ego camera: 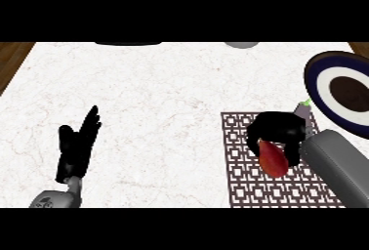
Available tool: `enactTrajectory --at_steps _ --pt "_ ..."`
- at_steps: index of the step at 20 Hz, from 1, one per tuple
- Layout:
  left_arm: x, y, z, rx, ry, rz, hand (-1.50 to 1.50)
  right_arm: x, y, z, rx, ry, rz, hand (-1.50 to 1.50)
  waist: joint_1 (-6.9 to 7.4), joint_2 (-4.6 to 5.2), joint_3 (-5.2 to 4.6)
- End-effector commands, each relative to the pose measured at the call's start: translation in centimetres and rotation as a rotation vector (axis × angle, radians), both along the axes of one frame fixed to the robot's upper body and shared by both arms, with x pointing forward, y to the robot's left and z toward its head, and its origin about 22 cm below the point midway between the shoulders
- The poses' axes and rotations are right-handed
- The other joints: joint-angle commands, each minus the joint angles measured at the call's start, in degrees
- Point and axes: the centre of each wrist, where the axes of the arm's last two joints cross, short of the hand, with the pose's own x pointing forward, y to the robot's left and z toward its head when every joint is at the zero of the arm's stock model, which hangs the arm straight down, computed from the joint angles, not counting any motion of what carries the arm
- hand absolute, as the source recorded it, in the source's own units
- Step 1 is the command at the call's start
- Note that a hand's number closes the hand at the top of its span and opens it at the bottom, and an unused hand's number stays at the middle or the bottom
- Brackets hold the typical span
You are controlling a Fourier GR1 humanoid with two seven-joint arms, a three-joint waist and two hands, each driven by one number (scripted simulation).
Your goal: Pick the pear from the placemat and place it in the plate
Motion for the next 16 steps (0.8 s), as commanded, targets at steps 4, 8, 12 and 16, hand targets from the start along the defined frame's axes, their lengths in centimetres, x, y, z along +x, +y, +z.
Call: enactTrajectory --at_steps 4,8,12,16 --pt "-0.3 0.6 -0.3 0.011 0.003 0.000 0.00 0.1 -3.4 -1.0 0.060 -0.122 -0.239 1.50 -0.45 0.15 0.20" --pt "-1.7 0.8 -1.4 0.008 0.011 0.050 0.00 -0.4 -8.4 -0.3 0.049 -0.293 -0.665 1.50 -2.37 -0.33 0.22" --pt "-0.9 1.3 0.5 -0.001 0.008 0.019 0.00 -0.4 -9.2 1.8 0.148 -0.510 -0.802 1.50 -1.67 -0.41 0.20" --pt "-1.7 -1.0 -0.5 -0.010 0.008 0.035 0.00 -3.2 -9.1 2.5 0.262 -0.605 -0.792 1.50 -1.83 -0.44 0.15"
